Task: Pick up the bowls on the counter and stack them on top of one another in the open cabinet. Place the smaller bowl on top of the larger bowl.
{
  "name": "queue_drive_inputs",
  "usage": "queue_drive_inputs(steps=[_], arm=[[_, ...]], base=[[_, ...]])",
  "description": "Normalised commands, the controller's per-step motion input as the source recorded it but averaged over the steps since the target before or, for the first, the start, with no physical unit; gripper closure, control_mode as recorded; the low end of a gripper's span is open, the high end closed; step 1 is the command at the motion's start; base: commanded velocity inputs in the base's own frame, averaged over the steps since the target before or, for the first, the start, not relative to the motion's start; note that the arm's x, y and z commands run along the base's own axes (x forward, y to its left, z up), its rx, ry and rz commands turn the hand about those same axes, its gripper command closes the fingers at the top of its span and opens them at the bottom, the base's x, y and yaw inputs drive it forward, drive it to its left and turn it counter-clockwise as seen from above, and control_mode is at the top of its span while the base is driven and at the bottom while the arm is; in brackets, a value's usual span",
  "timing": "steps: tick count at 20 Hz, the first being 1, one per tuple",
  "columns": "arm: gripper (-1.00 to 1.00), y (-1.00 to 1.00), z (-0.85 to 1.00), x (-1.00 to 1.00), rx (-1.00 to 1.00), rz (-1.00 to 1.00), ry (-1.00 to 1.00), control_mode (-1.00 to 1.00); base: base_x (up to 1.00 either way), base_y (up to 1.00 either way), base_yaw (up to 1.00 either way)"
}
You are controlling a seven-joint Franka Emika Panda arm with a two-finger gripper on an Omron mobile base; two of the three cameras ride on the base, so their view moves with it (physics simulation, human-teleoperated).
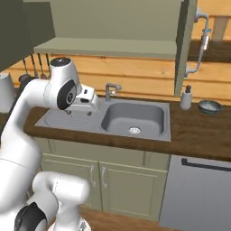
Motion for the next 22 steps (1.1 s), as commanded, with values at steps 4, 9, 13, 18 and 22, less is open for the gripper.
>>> queue_drive_inputs(steps=[4,9,13,18,22], arm=[[-1.0,0.0,0.0,0.0,0.0,0.0,0.0,1.0],[-1.0,0.0,0.0,0.0,0.0,0.0,0.0,1.0],[-1.0,0.0,0.0,0.0,0.0,0.0,0.0,1.0],[-1.0,0.0,0.0,0.0,0.0,0.0,0.0,1.0],[-1.0,0.0,0.0,0.0,0.0,0.0,0.0,1.0]], base=[[-0.47,-0.96,-0.03],[-0.21,-1.0,-0.05],[0.0,-1.0,-0.04],[0.04,-1.0,-0.01],[0.41,-0.94,0.01]])
